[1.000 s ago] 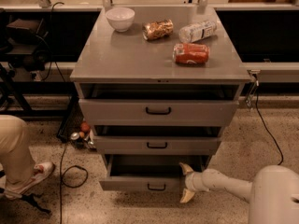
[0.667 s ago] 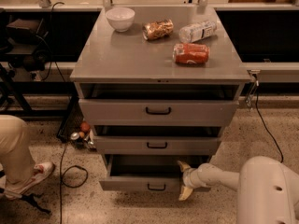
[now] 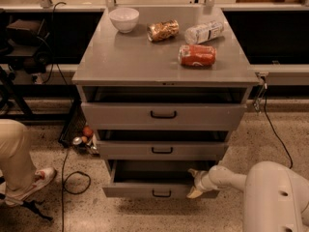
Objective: Open bottom drawer
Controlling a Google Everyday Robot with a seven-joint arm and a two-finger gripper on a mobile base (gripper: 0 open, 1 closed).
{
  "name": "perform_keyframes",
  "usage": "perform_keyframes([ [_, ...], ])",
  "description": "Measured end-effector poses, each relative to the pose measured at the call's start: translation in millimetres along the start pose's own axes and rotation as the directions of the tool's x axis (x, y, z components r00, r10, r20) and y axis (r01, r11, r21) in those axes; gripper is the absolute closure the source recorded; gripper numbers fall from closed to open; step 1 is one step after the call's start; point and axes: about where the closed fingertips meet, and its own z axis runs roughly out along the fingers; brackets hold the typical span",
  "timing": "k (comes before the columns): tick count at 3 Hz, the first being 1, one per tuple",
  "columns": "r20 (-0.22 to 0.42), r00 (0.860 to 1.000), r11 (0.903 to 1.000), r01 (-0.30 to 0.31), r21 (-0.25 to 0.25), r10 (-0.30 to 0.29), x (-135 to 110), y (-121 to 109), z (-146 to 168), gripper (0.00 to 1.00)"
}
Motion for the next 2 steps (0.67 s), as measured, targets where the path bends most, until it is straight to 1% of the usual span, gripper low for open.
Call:
perform_keyframes([
  [1, -0.014, 0.997, 0.9972, -0.069, 0.030, 0.069, 14.2, 3.7, -5.0, 0.49],
  [2, -0.041, 0.989, 0.9876, -0.139, 0.072, 0.142, 28.6, 11.9, -15.8, 0.73],
])
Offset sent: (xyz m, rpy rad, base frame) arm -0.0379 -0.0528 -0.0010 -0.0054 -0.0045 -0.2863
